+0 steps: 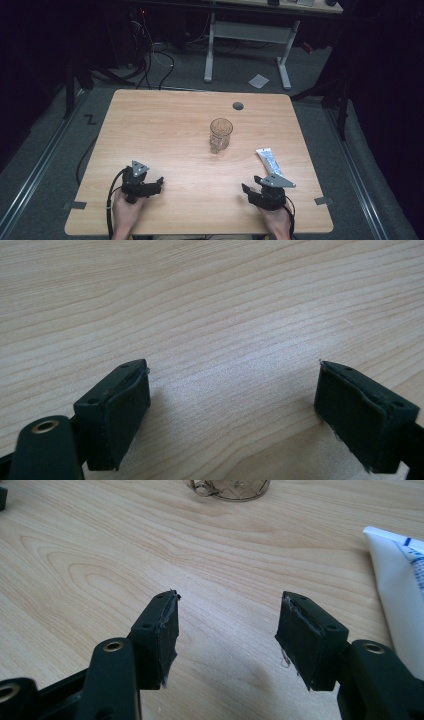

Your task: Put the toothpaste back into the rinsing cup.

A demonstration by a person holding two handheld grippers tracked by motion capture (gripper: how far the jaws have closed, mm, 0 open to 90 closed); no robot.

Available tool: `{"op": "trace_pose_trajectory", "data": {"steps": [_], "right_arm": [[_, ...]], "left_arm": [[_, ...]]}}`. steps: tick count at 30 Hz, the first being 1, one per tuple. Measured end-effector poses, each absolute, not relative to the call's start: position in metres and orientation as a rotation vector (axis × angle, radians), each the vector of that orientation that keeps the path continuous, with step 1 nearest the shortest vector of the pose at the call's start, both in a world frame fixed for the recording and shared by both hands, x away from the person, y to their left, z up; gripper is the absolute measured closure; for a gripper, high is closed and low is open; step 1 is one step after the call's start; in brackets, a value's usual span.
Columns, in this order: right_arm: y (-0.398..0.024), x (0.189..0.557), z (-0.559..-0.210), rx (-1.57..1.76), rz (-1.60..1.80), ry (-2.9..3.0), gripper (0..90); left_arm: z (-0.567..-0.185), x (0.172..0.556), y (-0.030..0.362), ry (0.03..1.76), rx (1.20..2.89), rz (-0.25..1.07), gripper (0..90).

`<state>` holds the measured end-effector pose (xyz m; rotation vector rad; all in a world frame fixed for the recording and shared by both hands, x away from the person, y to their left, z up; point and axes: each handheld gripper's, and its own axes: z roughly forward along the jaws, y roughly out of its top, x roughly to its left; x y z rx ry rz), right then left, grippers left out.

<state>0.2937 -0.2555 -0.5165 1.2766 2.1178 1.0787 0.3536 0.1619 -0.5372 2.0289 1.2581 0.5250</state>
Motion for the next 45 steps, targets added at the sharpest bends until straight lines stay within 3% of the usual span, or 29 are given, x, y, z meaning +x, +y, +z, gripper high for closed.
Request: {"op": "trace_pose_trajectory", "data": {"steps": [18, 45], "right_arm": [[-0.282, 0.283, -0.498, 1.322, 1.102, 1.97, 42.3], [-0.313, 0.318, -0.485, 1.414, 1.008, 1.903, 38.5]], "left_arm": [[-0.537, 0.354, 0.162, 1.258, 2.028, 0.525, 15.0], [-0.537, 0.354, 0.162, 1.258, 2.028, 0.525, 15.0]]}}
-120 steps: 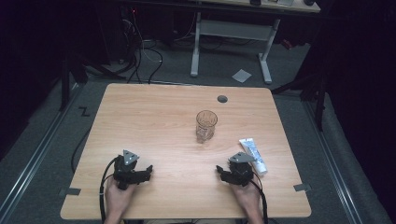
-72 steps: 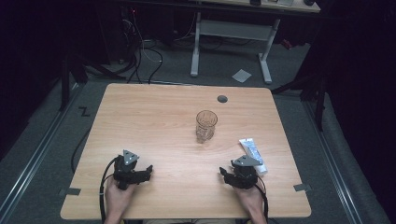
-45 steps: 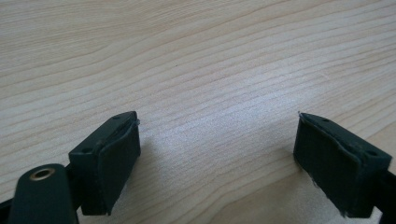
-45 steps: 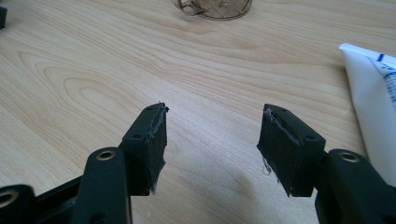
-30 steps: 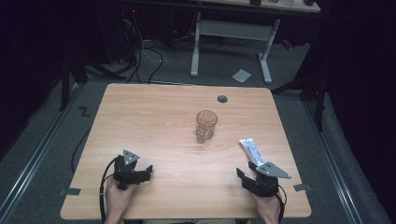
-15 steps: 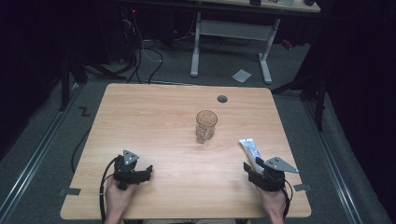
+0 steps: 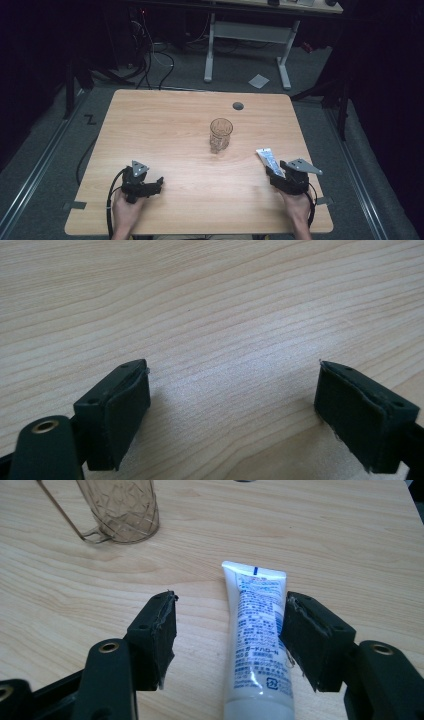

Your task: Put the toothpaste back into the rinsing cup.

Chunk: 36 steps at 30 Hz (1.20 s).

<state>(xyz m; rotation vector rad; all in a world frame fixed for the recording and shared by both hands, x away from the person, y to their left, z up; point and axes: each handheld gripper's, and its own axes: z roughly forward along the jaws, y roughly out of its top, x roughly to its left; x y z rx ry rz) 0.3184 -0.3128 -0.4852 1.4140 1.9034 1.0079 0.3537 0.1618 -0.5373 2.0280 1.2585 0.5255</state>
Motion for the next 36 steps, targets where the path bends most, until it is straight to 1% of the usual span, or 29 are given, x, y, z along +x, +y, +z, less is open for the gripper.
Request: {"op": "trace_pose_trajectory", "data": {"steps": [12, 14, 20, 36], "right_arm": [[-0.318, 0.347, -0.48, 1.482, 0.903, 1.969, 39.7], [-0.318, 0.351, -0.48, 1.494, 0.887, 1.978, 39.4], [-0.317, 0.365, -0.483, 1.515, 0.819, 2.01, 34.6], [-0.311, 0.388, -0.494, 1.537, 0.67, 2.103, 34.1]], "left_arm": [[-0.537, 0.354, 0.162, 1.258, 2.029, 0.525, 15.0], [-0.537, 0.354, 0.162, 1.258, 2.028, 0.525, 15.0], [-0.537, 0.354, 0.162, 1.258, 2.028, 0.524, 15.0], [-0.537, 0.354, 0.162, 1.258, 2.028, 0.524, 15.0]]}}
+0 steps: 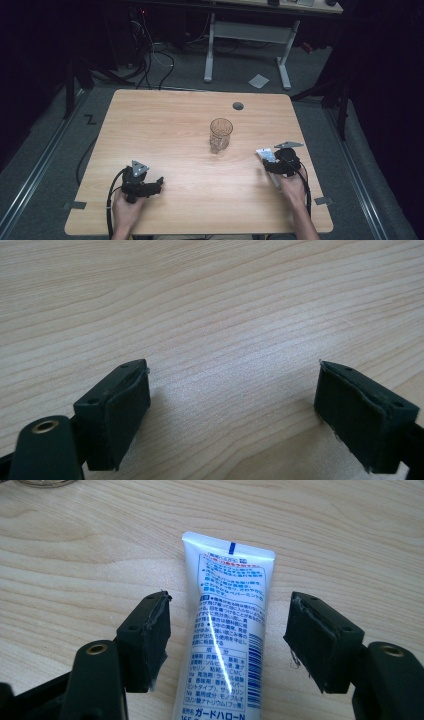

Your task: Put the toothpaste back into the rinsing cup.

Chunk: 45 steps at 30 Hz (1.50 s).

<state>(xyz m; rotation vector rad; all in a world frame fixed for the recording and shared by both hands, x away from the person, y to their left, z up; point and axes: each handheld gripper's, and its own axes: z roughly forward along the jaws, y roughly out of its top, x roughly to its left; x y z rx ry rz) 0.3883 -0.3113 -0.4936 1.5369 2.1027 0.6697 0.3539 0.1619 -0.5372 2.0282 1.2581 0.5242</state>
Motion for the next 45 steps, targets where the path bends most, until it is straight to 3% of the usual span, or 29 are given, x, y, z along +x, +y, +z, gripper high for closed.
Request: {"op": "trace_pose_trajectory", "data": {"steps": [33, 45], "right_arm": [[-0.305, 0.408, -0.505, 1.596, 0.532, 2.208, 38.6], [-0.31, 0.411, -0.505, 1.66, 0.567, 2.204, 46.3]], "left_arm": [[-0.537, 0.354, 0.162, 1.258, 2.029, 0.526, 15.0], [-0.537, 0.354, 0.162, 1.258, 2.029, 0.525, 15.0]]}}
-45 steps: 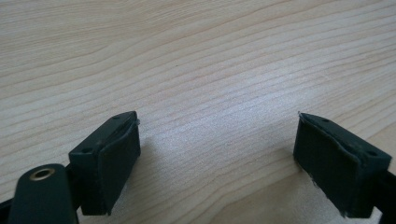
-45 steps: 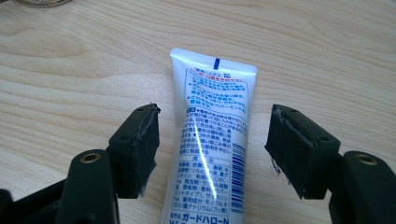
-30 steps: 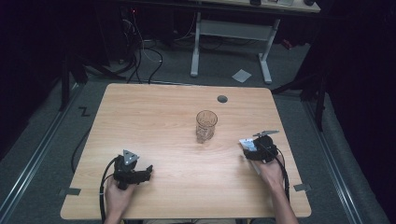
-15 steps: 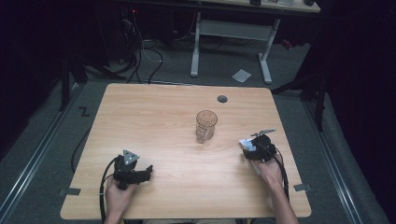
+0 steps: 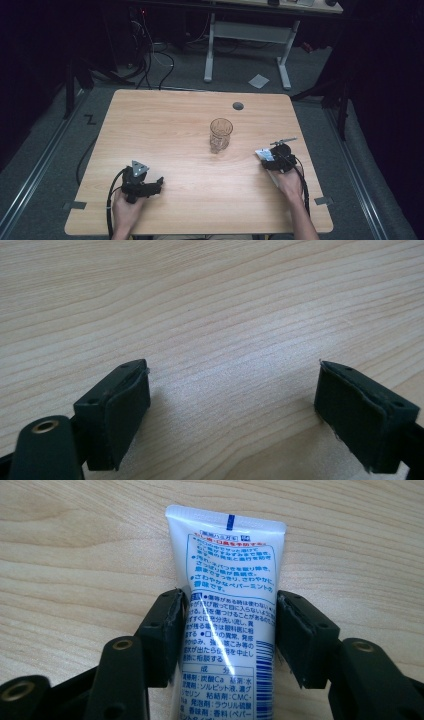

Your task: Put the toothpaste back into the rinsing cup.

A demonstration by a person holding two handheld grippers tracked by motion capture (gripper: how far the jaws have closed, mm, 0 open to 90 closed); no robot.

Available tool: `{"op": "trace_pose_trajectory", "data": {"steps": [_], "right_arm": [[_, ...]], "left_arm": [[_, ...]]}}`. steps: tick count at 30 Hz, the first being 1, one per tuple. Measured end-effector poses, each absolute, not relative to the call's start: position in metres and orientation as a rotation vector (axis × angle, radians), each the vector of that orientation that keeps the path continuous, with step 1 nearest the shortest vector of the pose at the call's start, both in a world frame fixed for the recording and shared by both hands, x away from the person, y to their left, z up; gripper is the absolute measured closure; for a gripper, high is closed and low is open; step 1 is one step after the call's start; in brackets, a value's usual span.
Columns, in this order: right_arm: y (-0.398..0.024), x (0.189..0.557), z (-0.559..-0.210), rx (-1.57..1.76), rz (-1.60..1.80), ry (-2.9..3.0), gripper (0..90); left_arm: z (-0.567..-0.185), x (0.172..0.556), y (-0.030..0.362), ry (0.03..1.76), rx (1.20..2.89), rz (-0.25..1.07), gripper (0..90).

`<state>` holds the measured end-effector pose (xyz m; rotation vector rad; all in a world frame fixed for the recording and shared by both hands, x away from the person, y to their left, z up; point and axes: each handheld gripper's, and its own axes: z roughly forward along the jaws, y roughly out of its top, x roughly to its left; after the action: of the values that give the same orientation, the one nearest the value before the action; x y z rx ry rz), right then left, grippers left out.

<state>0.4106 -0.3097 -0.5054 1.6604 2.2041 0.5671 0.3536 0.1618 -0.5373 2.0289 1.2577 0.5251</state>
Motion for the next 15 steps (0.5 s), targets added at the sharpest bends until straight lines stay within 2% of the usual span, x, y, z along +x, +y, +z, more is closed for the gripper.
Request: {"op": "trace_pose_trajectory", "data": {"steps": [9, 15], "right_arm": [[-0.3098, 0.4065, -0.5024, 1.63, 0.599, 2.201, 60.7], [-0.3109, 0.4034, -0.4999, 1.613, 0.619, 2.198, 63.5]], "left_arm": [[-0.5372, 0.3536, 0.162, 1.257, 2.029, 0.524, 15.0], [-0.5371, 0.3536, 0.1621, 1.256, 2.03, 0.524, 15.0]]}}
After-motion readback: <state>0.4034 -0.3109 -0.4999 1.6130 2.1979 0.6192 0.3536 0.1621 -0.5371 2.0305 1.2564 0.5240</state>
